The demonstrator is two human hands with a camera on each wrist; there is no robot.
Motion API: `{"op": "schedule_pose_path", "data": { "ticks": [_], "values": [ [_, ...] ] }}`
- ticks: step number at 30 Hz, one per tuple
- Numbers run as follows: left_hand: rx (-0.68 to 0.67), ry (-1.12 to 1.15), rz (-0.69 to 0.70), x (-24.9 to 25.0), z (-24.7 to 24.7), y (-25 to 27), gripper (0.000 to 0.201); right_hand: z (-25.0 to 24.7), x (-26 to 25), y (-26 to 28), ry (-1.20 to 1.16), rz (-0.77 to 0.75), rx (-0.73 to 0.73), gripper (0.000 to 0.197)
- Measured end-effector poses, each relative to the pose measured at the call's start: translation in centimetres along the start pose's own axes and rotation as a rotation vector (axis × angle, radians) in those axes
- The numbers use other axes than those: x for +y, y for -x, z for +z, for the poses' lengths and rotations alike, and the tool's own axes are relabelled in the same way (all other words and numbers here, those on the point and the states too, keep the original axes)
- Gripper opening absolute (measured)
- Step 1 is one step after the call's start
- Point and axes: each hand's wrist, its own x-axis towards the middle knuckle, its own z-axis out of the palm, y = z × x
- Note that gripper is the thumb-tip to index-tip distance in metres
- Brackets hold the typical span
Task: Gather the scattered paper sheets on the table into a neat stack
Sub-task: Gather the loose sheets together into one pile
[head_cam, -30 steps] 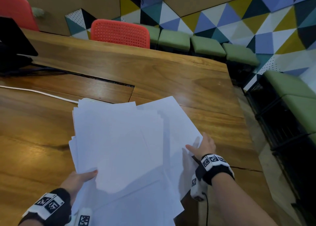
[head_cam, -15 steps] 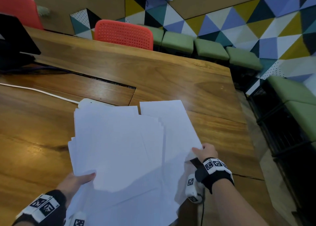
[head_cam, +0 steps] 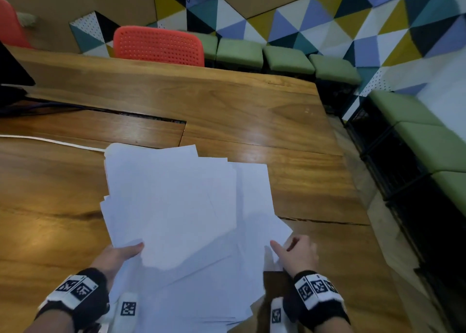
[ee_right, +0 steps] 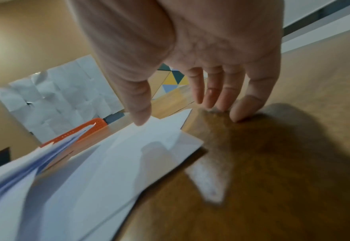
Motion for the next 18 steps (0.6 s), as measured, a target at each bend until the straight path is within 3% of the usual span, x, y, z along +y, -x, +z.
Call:
{"op": "schedule_pose_path", "data": {
  "ticks": [3,5,9,15,18],
  "values": [
    [0.015,-0.046,-0.035,-0.6,-0.5,-0.9,0.043,0.0,-2.1,-0.3,0.039,0.043,0.046,0.086],
    [0.02,-0.074,-0.024,-1.0,-0.8,-1.2,0.041,0.1,-3.0,-0.4,0.095,0.051,0.024,0.09],
    [0.018,-0.109,0.02,-1.1,-0.9,-1.4,0.034,0.4,-3.5,-0.7,0.076,-0.002,-0.068,0.057],
    [-0.013,-0.178,-0.042,-1.0,-0.7,-1.4,0.039,0.6,-3.8,1.3,-0.458,-0.06,-0.282,0.012],
    [-0.062,-0.236,-0.013,-0.6,0.6,-1.1,0.032,0.6,-3.9,2.3,-0.625,-0.009,-0.385,0.006]
  ]
}}
